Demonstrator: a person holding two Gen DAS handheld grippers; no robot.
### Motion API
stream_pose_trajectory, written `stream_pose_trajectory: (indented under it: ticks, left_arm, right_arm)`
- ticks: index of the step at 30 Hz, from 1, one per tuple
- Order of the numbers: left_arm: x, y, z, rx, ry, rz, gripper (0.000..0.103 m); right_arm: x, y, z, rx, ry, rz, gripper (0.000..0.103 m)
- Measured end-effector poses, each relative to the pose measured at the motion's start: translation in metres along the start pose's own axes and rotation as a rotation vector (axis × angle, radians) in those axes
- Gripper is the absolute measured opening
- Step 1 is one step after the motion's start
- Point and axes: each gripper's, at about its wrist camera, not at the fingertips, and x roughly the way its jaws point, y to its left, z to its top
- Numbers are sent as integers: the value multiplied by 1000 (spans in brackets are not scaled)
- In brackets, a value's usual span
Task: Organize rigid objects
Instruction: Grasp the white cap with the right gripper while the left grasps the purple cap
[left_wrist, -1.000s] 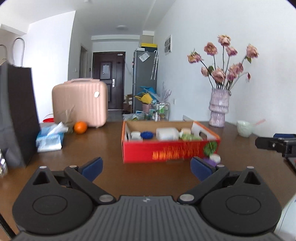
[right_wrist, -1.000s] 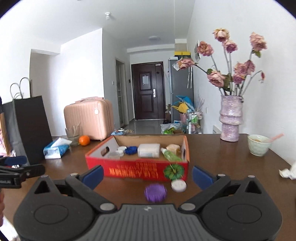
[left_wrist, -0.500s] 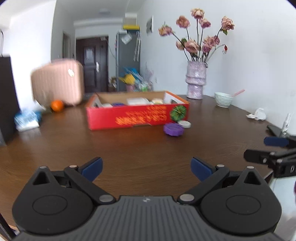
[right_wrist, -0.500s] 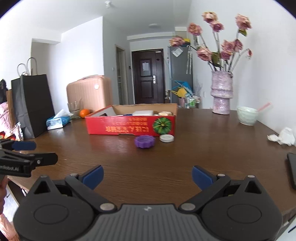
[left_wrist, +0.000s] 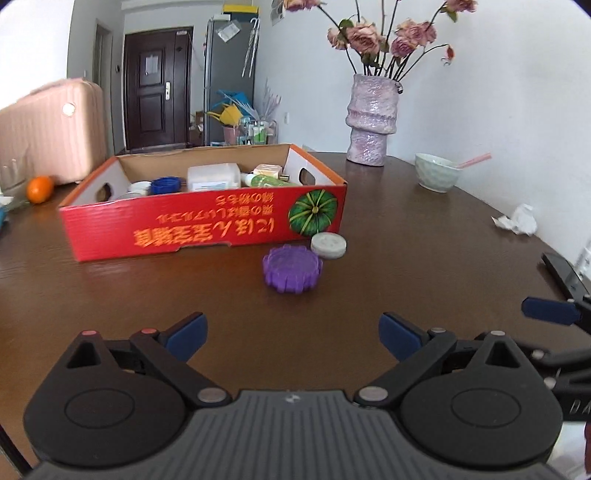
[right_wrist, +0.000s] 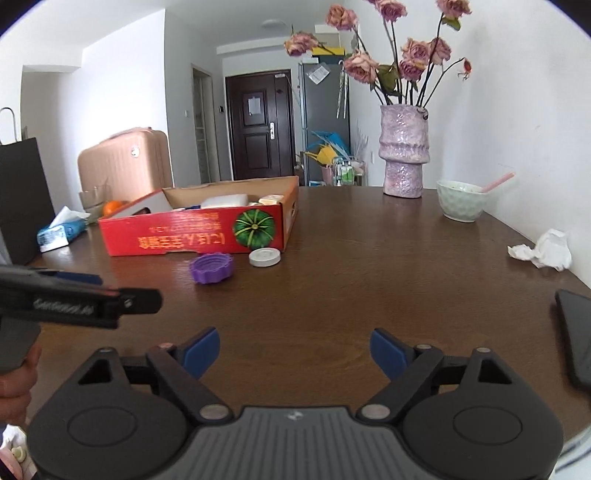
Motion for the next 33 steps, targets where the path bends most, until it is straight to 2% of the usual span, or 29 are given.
stream_pose_trajectory:
  ticks: [3, 5, 7, 9, 10, 13, 16, 17, 19, 21, 22, 23, 24, 25, 26, 29, 33]
  left_arm:
    - [34, 1, 15, 3, 17, -10, 92]
    - [57, 3, 24, 0, 39, 5, 74]
    - [76, 9, 31, -30, 49, -13, 73]
    - [88, 16, 33, -63, 52, -47, 69]
    - [94, 18, 33, -65, 68, -57, 56]
    - [92, 33, 36, -88, 50, -55, 56]
    - [78, 65, 43, -181, -16, -55, 56]
    - [74, 74, 44, -194, -36, -39, 56]
    - [71, 88, 43, -206, -53, 40, 56]
    - [73, 97, 43, -231, -17, 92, 56]
    - [73, 101, 44, -261, -5, 69, 56]
    - [70, 105, 45, -295, -8, 16, 56]
    - [66, 106, 46, -322, -15, -42, 56]
    - [63, 106, 46, -329, -26, -79, 56]
    - [59, 103, 47, -310, -42, -82, 56]
    - [51, 94, 48, -249, -95, -26, 56]
    - [51, 95, 48, -266, -78, -58, 56]
  right_arm:
    - [28, -5, 21, -31, 16, 21, 81]
    - [52, -10, 38, -51, 26, 53, 75]
    - [76, -14, 56, -68, 33, 90, 69]
    - [104, -15, 74, -86, 53, 123, 68]
    - [116, -14, 81, -92, 61, 144, 68]
    - [156, -10, 97, -87, 104, 194, 64]
    - [188, -2, 105, -69, 147, 192, 64]
    - [196, 3, 104, -81, 162, 178, 64]
    - [207, 11, 98, -97, 179, 154, 64]
    - [212, 17, 92, -102, 185, 143, 65]
    - [212, 19, 91, -101, 180, 143, 61]
    - [211, 21, 92, -99, 174, 152, 46]
    - [210, 23, 92, -104, 168, 162, 38]
    - [209, 26, 92, -120, 166, 157, 38]
    - [210, 30, 91, -146, 165, 145, 39]
    - [210, 34, 89, -173, 159, 130, 39]
    - [207, 37, 89, -186, 150, 120, 39]
